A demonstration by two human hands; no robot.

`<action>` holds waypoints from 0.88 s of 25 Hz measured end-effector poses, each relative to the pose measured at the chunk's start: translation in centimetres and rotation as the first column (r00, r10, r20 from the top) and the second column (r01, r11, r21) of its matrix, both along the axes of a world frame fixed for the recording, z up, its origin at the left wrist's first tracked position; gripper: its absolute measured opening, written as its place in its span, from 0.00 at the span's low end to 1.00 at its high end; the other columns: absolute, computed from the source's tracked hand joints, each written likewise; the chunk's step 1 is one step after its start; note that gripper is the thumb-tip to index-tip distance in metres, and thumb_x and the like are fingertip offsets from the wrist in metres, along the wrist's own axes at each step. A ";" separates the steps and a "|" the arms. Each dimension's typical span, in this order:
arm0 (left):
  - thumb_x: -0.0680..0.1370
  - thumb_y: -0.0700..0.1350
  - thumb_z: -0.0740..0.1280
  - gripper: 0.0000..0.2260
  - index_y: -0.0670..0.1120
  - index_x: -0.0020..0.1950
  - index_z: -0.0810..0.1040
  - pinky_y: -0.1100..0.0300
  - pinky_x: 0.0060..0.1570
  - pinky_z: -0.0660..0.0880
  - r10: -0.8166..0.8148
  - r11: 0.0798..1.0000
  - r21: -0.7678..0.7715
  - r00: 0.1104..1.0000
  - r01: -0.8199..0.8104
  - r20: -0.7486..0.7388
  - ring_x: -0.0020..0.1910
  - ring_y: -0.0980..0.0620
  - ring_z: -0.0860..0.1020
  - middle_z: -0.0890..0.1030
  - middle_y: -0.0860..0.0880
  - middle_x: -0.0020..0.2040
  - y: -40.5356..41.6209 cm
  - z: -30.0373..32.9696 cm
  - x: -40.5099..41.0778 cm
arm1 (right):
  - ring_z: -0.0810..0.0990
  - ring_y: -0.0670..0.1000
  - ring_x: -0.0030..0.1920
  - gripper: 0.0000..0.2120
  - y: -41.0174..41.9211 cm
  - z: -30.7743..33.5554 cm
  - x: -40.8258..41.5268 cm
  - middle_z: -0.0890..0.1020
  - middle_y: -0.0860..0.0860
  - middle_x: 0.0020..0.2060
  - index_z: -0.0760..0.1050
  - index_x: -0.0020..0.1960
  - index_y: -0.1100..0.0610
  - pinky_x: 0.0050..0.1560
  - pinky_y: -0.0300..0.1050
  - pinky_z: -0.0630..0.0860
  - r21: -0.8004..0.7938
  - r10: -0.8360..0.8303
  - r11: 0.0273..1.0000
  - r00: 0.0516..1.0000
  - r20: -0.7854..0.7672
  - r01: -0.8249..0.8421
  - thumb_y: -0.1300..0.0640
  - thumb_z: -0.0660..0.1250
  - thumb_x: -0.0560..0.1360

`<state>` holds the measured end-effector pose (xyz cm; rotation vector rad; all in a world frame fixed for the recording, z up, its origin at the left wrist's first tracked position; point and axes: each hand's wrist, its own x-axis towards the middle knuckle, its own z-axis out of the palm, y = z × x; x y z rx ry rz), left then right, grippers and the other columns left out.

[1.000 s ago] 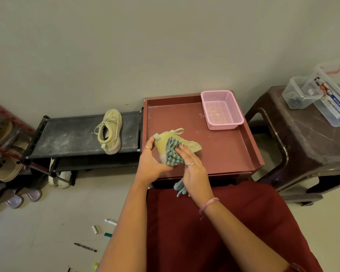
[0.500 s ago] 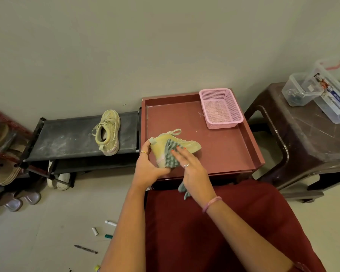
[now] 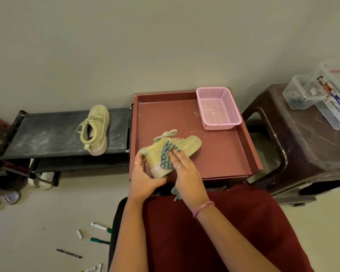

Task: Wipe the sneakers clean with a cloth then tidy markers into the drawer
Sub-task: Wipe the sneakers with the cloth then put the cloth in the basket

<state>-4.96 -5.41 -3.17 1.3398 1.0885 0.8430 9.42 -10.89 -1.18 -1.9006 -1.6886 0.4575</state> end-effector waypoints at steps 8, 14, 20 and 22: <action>0.59 0.31 0.77 0.43 0.45 0.70 0.64 0.55 0.62 0.73 0.037 0.999 0.013 0.995 -0.038 0.090 0.67 0.49 0.73 0.74 0.46 0.66 0.3 -0.8 0.8 | 0.64 0.54 0.72 0.31 2.9 1.2 2.8 0.68 0.55 0.71 0.66 0.71 0.60 0.72 0.39 0.55 -0.081 -0.186 0.980 0.981 -0.049 0.182 0.77 0.54 0.71; 0.59 0.25 0.74 0.42 0.43 0.70 0.64 0.63 0.59 0.73 0.010 1.000 0.012 0.992 -0.012 0.123 0.66 0.51 0.74 0.74 0.45 0.65 0.0 -0.8 0.3 | 0.56 0.50 0.75 0.37 0.6 1.2 1.6 0.58 0.50 0.75 0.57 0.76 0.56 0.74 0.44 0.55 -0.123 -0.058 0.991 0.998 0.001 0.058 0.76 0.59 0.71; 0.60 0.28 0.75 0.42 0.45 0.70 0.64 0.58 0.63 0.73 -0.005 1.000 0.007 0.992 0.004 0.126 0.67 0.50 0.73 0.73 0.45 0.66 0.0 -0.8 0.4 | 0.65 0.54 0.71 0.31 3.9 0.5 4.3 0.67 0.54 0.72 0.66 0.72 0.59 0.73 0.43 0.59 -0.152 -0.226 0.963 0.974 -0.002 0.223 0.77 0.53 0.72; 0.59 0.27 0.75 0.42 0.45 0.69 0.64 0.57 0.64 0.73 -0.009 1.000 0.000 0.991 0.009 0.131 0.67 0.49 0.73 0.74 0.46 0.65 0.3 -0.9 0.2 | 0.61 0.52 0.74 0.30 1.2 0.6 0.9 0.64 0.53 0.73 0.64 0.73 0.59 0.74 0.47 0.56 -0.103 -0.130 0.987 0.989 -0.072 0.122 0.77 0.53 0.73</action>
